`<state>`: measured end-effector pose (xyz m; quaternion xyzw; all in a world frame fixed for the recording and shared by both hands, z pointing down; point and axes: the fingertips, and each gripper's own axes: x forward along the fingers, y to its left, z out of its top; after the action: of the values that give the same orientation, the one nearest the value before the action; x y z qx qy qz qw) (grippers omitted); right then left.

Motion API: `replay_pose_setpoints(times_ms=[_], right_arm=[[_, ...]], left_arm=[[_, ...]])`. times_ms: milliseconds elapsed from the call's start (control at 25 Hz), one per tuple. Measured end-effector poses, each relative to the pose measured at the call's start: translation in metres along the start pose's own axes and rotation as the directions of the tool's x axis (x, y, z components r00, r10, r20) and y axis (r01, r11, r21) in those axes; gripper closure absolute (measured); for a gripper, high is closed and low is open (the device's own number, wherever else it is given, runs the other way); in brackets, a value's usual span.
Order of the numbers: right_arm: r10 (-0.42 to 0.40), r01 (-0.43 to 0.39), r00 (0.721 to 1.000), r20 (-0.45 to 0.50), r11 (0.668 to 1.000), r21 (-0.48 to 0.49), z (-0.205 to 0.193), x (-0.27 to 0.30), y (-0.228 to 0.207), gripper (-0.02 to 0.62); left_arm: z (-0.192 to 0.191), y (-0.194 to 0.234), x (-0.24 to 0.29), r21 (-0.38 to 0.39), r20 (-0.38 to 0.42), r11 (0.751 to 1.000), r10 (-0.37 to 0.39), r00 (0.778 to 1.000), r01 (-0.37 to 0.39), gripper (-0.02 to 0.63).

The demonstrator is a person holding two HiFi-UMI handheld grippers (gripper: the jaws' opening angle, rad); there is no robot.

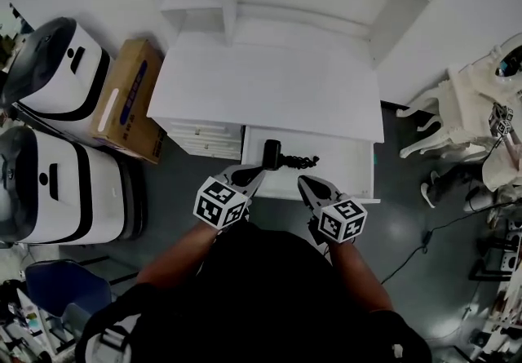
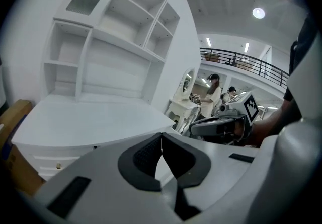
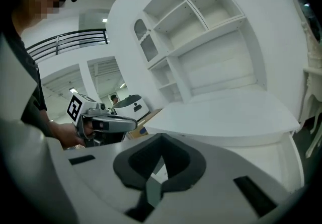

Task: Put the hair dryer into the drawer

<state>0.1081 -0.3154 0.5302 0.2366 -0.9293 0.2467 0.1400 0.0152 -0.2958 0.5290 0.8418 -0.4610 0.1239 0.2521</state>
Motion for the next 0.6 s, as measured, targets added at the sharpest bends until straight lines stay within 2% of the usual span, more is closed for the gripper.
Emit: replay_pose_setpoints(times_ms=[320, 600], right_arm=[[0.06, -0.061, 0.998, 0.016, 0.997, 0.055, -0.018, -0.055, 0.0, 0.571], [0.121, -0.122, 0.992, 0.032, 0.992, 0.041, -0.018, -0.081, 0.009, 0.571]], left_arm=[[-0.015, -0.049, -0.008, -0.018, 0.012, 0.999, 0.051, 0.999, -0.051, 0.595], [-0.017, -0.077, -0.025, -0.052, 0.048, 0.994, 0.103, 0.994, -0.1, 0.595]])
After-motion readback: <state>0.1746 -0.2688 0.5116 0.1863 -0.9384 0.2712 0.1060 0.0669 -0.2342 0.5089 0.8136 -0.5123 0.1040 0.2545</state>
